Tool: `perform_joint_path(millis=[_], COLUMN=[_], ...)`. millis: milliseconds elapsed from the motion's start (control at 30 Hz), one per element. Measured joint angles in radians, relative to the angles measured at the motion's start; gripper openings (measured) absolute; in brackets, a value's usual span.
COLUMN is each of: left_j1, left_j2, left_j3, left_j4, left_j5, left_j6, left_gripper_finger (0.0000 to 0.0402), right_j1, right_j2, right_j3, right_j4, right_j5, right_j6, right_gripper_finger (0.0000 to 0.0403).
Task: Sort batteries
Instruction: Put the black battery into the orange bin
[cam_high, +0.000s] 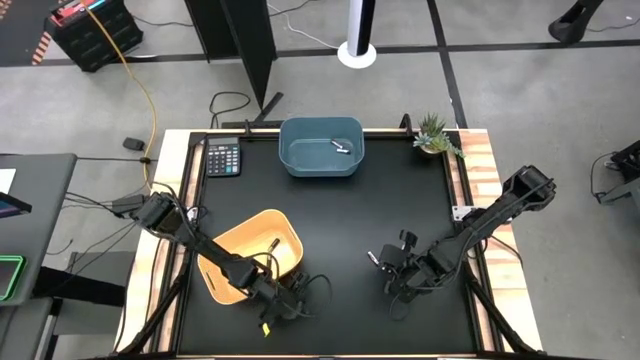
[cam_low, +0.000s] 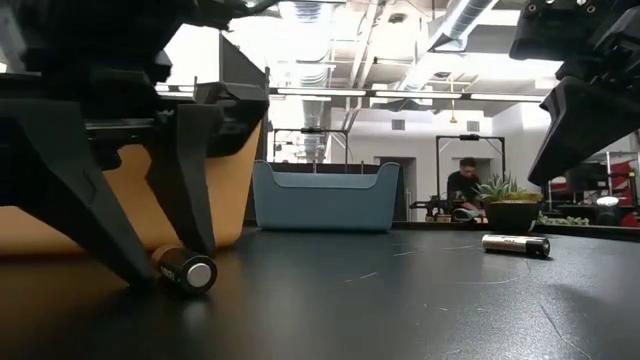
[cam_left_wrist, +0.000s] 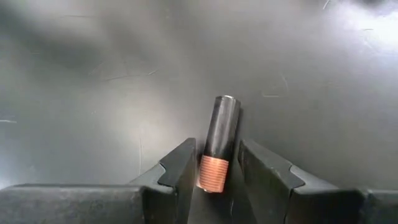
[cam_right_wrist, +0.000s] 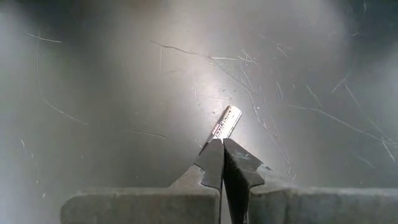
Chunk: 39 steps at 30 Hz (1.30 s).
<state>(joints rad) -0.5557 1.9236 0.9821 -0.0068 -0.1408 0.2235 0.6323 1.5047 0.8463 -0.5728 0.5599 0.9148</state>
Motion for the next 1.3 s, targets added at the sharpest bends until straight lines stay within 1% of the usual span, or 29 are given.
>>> perform_joint_path(millis=[100,167,367,533,667,800,933,1167,1300], left_j1=[0.016,0.022,0.04,0.042,0.042,0.043,0.043,0.057,0.072], left_j2=[0.0,0.0,0.0,0.001,0.001,0.003,0.0,-0.008,-0.012], left_j3=[0.0,0.0,0.0,0.0,0.002,0.031,0.06,0.091,0.101], left_j4=[0.0,0.0,0.001,0.002,0.011,0.012,0.008,0.011,0.028], left_j5=[0.024,0.03,0.061,0.063,0.047,0.033,0.014,-0.042,-0.04], left_j6=[0.016,0.03,0.046,0.056,0.057,0.061,0.08,0.111,0.121], left_gripper_finger=[0.012,0.0109,0.0041,0.0039,0.0039,0.0039,0.0039,0.0039,0.0039], right_j1=[0.0,0.0,0.0,0.0,0.0,0.0,0.0,0.0,0.0], right_j2=[0.0,0.0,0.0,0.0,0.0,0.0,0.0,0.0,0.0], right_j3=[0.0,0.0,0.0,0.0,0.0,0.0,0.0,0.0,0.0], right_j4=[0.0,0.0,0.0,-0.001,0.0,0.0,0.0,0.002,0.003], right_j5=[0.002,0.002,0.005,0.016,0.018,0.019,0.042,0.048,0.058], right_j6=[-0.004,-0.007,-0.011,-0.017,-0.026,-0.031,-0.038,-0.049,-0.055], right_gripper_finger=[0.0029,0.0029,0.0029,0.0029,0.0029,0.0029,0.0029,0.0029,0.0029])
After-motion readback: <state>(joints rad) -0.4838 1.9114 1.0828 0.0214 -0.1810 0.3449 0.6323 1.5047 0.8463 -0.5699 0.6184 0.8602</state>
